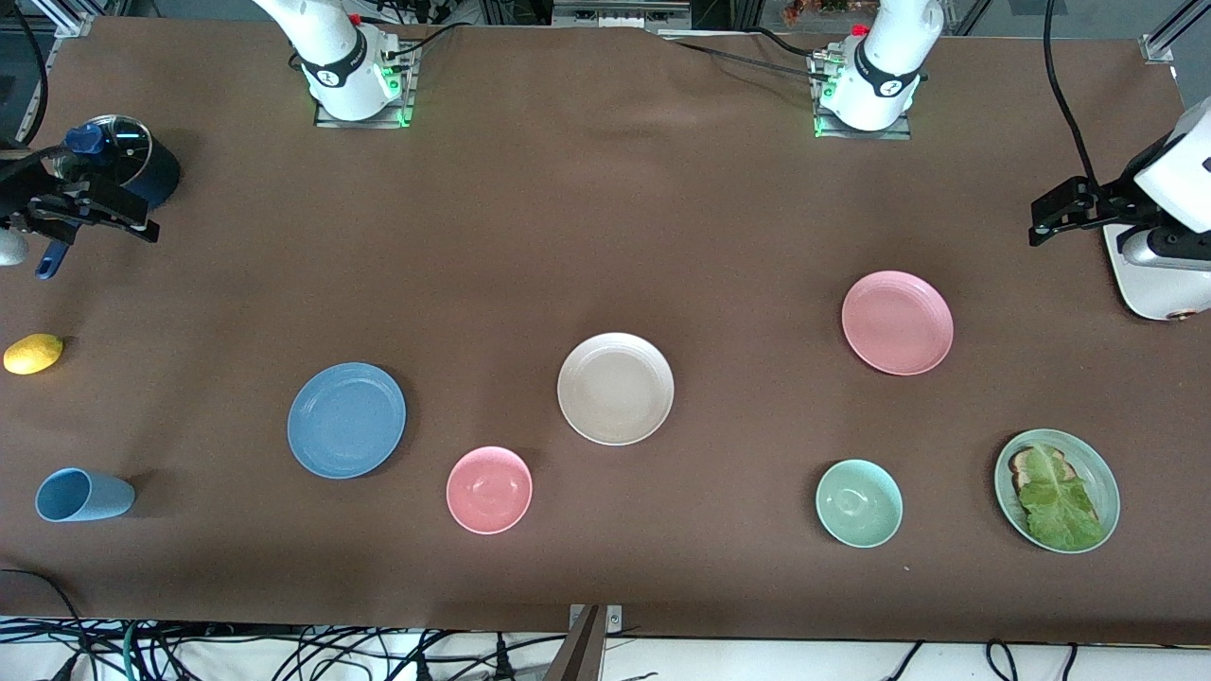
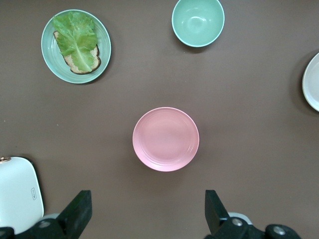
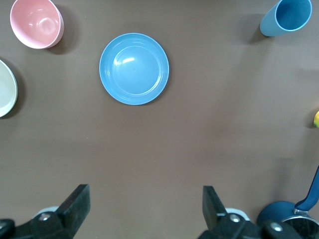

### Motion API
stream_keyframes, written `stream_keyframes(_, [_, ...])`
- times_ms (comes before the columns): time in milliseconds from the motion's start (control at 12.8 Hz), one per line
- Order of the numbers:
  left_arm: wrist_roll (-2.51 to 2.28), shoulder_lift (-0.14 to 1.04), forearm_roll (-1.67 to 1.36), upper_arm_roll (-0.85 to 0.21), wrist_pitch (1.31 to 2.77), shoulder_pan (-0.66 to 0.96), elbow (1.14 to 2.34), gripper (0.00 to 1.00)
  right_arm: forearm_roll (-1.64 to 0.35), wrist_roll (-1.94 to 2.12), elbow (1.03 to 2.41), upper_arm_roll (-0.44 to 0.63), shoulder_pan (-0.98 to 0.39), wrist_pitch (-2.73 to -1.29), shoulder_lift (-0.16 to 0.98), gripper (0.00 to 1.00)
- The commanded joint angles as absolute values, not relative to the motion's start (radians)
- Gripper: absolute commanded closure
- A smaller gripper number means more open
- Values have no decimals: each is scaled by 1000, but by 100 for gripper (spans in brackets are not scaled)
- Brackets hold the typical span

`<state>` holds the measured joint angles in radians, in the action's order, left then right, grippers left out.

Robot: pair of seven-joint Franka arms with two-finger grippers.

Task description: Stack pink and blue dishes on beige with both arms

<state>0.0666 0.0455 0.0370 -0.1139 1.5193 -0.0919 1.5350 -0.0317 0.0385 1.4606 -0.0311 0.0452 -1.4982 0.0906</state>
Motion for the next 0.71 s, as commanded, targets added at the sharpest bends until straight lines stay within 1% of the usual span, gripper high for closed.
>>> stream_keyframes(0, [89, 41, 43, -118, 1508, -92, 1529, 0, -28, 34, 1473, -35, 46, -1493, 71, 0])
stream_keyframes(627, [89, 43, 43, -118, 1508, -89, 1531, 0, -28, 34, 1473, -37, 46, -1480, 69, 0])
